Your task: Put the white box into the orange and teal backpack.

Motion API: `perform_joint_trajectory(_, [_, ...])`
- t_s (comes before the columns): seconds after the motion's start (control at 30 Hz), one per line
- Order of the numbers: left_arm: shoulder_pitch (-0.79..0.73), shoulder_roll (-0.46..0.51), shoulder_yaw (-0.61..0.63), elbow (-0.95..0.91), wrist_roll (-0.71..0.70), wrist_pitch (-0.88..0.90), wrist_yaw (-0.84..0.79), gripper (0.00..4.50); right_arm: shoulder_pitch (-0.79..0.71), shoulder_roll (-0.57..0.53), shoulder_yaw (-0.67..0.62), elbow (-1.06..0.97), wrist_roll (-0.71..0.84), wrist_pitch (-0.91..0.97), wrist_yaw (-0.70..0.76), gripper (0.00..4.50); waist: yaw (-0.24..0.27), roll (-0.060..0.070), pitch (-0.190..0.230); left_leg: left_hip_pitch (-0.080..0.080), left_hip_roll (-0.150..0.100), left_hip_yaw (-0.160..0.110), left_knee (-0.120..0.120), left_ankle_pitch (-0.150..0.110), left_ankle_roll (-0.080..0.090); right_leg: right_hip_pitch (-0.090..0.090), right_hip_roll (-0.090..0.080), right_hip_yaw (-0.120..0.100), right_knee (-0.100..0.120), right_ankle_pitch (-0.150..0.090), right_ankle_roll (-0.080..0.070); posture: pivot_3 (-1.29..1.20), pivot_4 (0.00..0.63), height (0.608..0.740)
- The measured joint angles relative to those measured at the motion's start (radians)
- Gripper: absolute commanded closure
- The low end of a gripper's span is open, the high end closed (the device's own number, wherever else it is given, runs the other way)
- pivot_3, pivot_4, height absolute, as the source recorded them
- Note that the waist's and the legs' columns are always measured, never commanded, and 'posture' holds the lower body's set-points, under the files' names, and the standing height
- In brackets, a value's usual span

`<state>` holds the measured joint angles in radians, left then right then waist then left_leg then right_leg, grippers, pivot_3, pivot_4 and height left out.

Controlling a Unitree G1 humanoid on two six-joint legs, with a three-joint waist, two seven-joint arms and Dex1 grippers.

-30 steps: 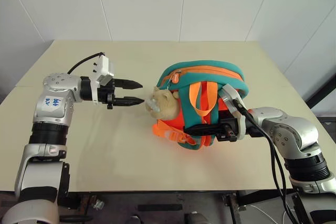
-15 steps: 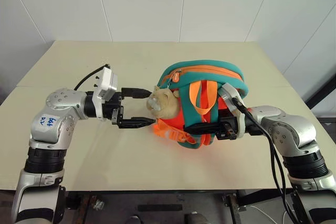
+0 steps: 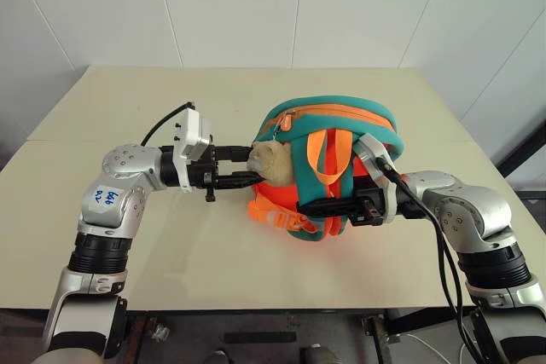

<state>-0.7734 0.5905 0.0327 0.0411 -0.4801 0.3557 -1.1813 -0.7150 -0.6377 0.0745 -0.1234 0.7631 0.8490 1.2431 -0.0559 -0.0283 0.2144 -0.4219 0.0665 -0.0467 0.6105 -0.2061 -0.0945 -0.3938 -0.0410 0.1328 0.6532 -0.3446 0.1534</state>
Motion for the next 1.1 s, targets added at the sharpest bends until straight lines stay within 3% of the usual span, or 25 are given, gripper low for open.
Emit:
perform_joint_trajectory(0.13, [-0.015,0.024,0.014,0.013,-0.002,0.0,0.0,3.97,0.0,0.0,-0.001,-0.006,0.0,0.001,-0.011,4.5,-0.001,0.0,0.0,0.0,0.0,0.0,-0.001,0.0,0.0,0.0,0.0,0.0,0.0,0.0,0.0,0.0,0.15,0.74])
perform_joint_trajectory(0.23, [-0.031,0.052,0.025,0.037,-0.005,0.003,-0.005,4.01,0.001,0.0,-0.001,-0.011,0.001,0.001,-0.015,4.5,-0.001,0.0,0.0,0.0,0.0,0.0,-0.001,0.0,0.0,0.0,0.0,0.0,0.0,0.0,0.0,0.0,0.15,0.74])
perform_joint_trajectory(0.4, [-0.085,0.216,0.082,0.155,-0.007,0.024,-0.057,4.01,0.017,0.0,-0.002,-0.025,0.004,0.003,-0.027,4.5,-0.007,0.0,0.0,0.0,0.0,0.0,-0.003,0.0,0.0,-0.001,0.0,0.0,-0.001,0.0,0.0,0.0,0.15,0.74])
perform_joint_trajectory(0.5, [-0.086,0.243,0.087,0.257,0.009,-0.009,-0.079,4.01,0.023,0.0,-0.002,-0.035,0.006,0.004,-0.032,4.5,-0.002,0.0,0.0,0.0,0.0,0.0,-0.003,0.0,0.0,-0.001,0.0,0.0,-0.001,-0.001,-0.001,0.0,0.15,0.74])
perform_joint_trajectory(0.67, [-0.086,0.221,0.07,0.408,0.061,-0.119,-0.09,4.01,0.029,0.0,-0.004,-0.043,0.008,0.005,-0.048,4.5,0.001,0.0,0.0,0.0,0.0,0.0,-0.003,0.0,0.0,-0.001,0.0,0.0,-0.001,-0.001,-0.001,0.0,0.15,0.74])
perform_joint_trajectory(0.87, [-0.085,0.054,-0.012,0.663,0.183,-0.302,-0.052,4.01,0.056,-0.001,-0.014,-0.071,0.019,0.018,-0.08,4.5,0.003,-0.001,0.0,-0.001,0.0,0.0,-0.001,0.0,0.0,-0.001,0.0,0.0,0.0,0.0,0.0,0.0,0.15,0.74])
perform_joint_trajectory(1.1, [-0.097,-0.011,-0.049,0.8,0.279,-0.42,-0.028,4.01,0.09,0.0,-0.044,-0.093,0.042,0.032,-0.131,4.5,0.005,0.0,0.0,0.0,0.0,0.0,-0.002,0.0,0.0,-0.001,0.0,0.0,-0.001,0.0,0.0,0.0,0.15,0.74])
